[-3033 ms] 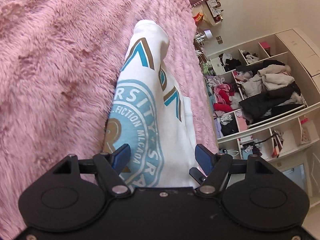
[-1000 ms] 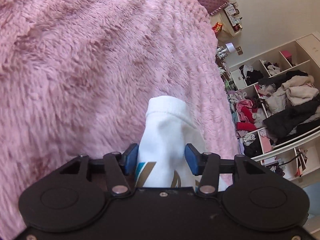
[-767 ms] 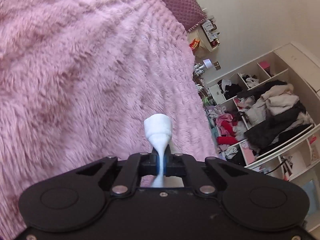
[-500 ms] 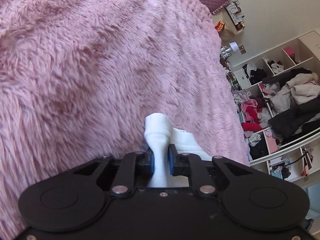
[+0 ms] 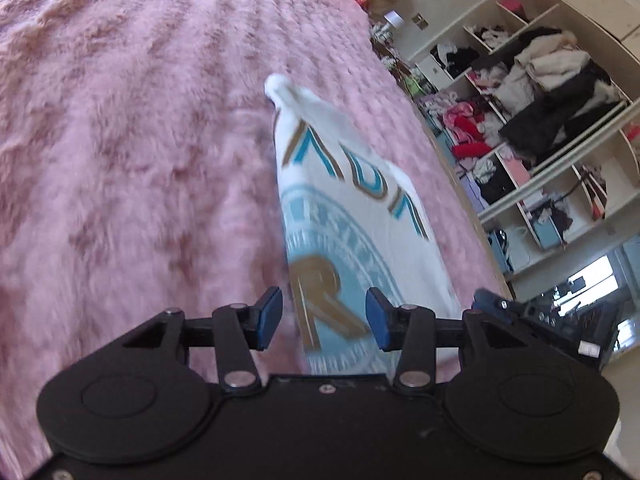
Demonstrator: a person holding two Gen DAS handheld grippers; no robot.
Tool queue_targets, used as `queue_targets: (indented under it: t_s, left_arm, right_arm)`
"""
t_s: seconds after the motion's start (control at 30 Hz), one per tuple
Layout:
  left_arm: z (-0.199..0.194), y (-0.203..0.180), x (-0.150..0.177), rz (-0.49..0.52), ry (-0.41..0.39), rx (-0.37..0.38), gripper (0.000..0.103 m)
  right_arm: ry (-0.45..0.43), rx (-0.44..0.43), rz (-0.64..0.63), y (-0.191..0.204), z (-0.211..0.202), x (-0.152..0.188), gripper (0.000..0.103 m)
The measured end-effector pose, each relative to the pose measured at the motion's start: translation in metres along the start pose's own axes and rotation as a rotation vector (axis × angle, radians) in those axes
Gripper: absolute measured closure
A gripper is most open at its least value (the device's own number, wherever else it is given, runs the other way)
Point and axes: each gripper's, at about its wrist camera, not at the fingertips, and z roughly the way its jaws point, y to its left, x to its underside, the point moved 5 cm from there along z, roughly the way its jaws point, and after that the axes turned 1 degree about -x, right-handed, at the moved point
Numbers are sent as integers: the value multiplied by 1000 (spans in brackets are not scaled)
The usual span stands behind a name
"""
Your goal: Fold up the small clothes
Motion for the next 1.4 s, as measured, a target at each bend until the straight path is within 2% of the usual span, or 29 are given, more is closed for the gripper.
queue_targets:
  t_s: [0.07, 0.17, 0.27, 0.37, 0.4, 0.43, 0.47, 0.57, 0.7, 0.73, 0.77, 0.8, 0.87, 0.93, 1.07, 1.2, 1.3, 1.33, 1.37, 1.4]
  left_arm:
    - [-3, -10, 33, 66, 20, -40, 58]
    - [8, -24, 65, 175, 21, -121, 58]
    - [24, -36, 83, 296, -19, -218, 59]
    - [32, -40, 81, 327, -74, -273, 59]
    - [37, -40, 79, 319, -77, -299, 59]
    - [39, -39, 79, 314, -74, -312, 64]
    - [43, -38, 80, 311, -67, -324, 76]
    - [52, -40, 80, 306, -57, -337, 90]
    - [60, -45, 77, 293, -67, -374, 92]
    - [61, -45, 77, 295, -71, -387, 92]
    - [60, -45, 77, 287, -79, -392, 93]
    - [57, -46, 76, 272, -91, -395, 94]
    - [44, -45, 74, 237, -140, -408, 98]
    - [34, -41, 70, 199, -172, -382, 97]
    - [43, -27, 73, 135, -126, -403, 95]
    - [46, -15, 79, 37, -99, -390, 94]
    - [39, -18, 81, 41, -83, -394, 100]
    - [33, -19, 83, 37, -86, -393, 100]
    - [24, -20, 84, 25, -107, -384, 100]
    - [13, -24, 82, 20, -149, -378, 100]
  right_arm:
    - [-14, 36, -20, 4, -8, 13, 52]
    - [-27, 69, -13, 6, -11, 29, 50]
    - [-48, 129, -45, 11, -9, 40, 50]
    - [-51, 143, -54, 15, -7, 46, 50]
    - [-54, 144, -54, 16, -7, 47, 50]
    - [-55, 145, -54, 18, -7, 49, 50]
    - [-57, 149, -55, 18, -6, 49, 50]
    - [-71, 150, -44, 19, -6, 50, 50]
    - [-82, 152, -31, 19, -5, 48, 50]
    - [-76, 154, -33, 19, -4, 48, 61]
    - [-75, 162, -41, 19, -2, 48, 88]
    - [-76, 184, -50, 18, -2, 48, 95]
    - [-126, 176, 0, 13, -11, 45, 95]
    - [-133, 150, 39, 9, -15, 45, 96]
    - [-81, 176, 20, 5, -1, 57, 96]
    - [-83, 186, 39, 0, 1, 62, 96]
    - [-70, 183, 48, -4, 2, 61, 95]
    - [-65, 179, 48, -4, 1, 60, 91]
    - [-67, 177, 50, -3, -3, 58, 79]
    - [-80, 183, 52, -2, -8, 56, 73]
